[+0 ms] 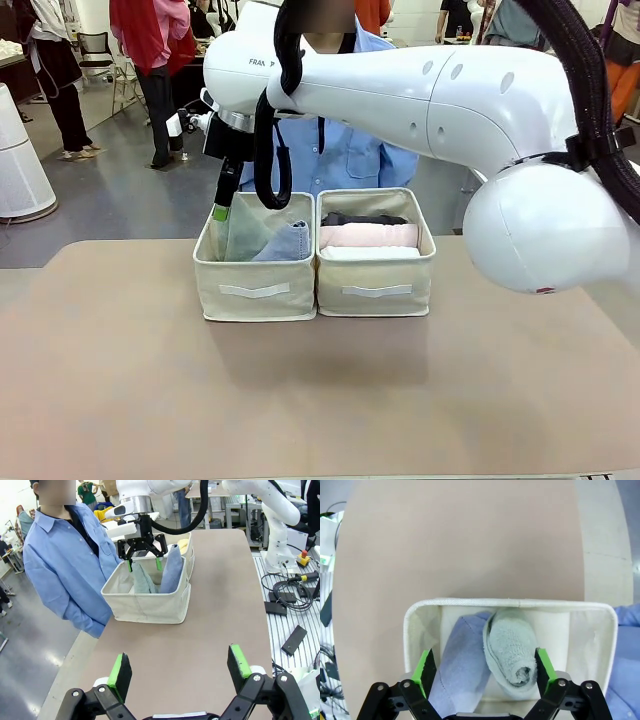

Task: Sort the towels based on their folding style.
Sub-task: Pick up another triangle-folded towel from the table and place it in the left Fabric basket.

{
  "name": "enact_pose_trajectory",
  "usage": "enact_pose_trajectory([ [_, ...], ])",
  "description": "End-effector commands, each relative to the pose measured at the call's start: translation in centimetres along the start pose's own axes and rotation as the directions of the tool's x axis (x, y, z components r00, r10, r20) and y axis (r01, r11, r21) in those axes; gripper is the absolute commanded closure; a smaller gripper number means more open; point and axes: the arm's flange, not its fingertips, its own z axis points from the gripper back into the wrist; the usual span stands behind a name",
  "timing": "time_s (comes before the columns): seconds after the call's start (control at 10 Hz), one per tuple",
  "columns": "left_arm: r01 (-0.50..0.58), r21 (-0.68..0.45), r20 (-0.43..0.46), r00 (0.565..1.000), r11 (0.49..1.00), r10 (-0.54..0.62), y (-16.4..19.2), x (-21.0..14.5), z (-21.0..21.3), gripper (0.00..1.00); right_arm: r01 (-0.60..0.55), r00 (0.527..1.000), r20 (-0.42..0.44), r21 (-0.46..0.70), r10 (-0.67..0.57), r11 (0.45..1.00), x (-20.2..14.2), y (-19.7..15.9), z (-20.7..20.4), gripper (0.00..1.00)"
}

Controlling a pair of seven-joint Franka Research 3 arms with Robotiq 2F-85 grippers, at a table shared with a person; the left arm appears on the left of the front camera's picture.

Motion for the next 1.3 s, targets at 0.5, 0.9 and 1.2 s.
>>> enact_pose_trajectory([
  [0.5,0.019,0.01,0.021,1.0,1.0,-0.019,-0.2,0.0,-0.1,0.0,-0.036,0.999,-0.025,-0.084,0.034,0.996,1.0,0.4,2.4,0.0],
  [0.9,0.019,0.01,0.021,1.0,1.0,-0.019,-0.2,0.0,-0.1,0.0,-0.034,0.999,-0.02,-0.097,0.032,0.995,0.4,2.2,5.9,0.0],
  [1.2,0.019,0.01,0.021,1.0,1.0,-0.019,-0.2,0.0,-0.1,0.0,-0.013,0.999,-0.046,-0.055,0.01,0.998,-0.4,3.3,6.2,0.0],
])
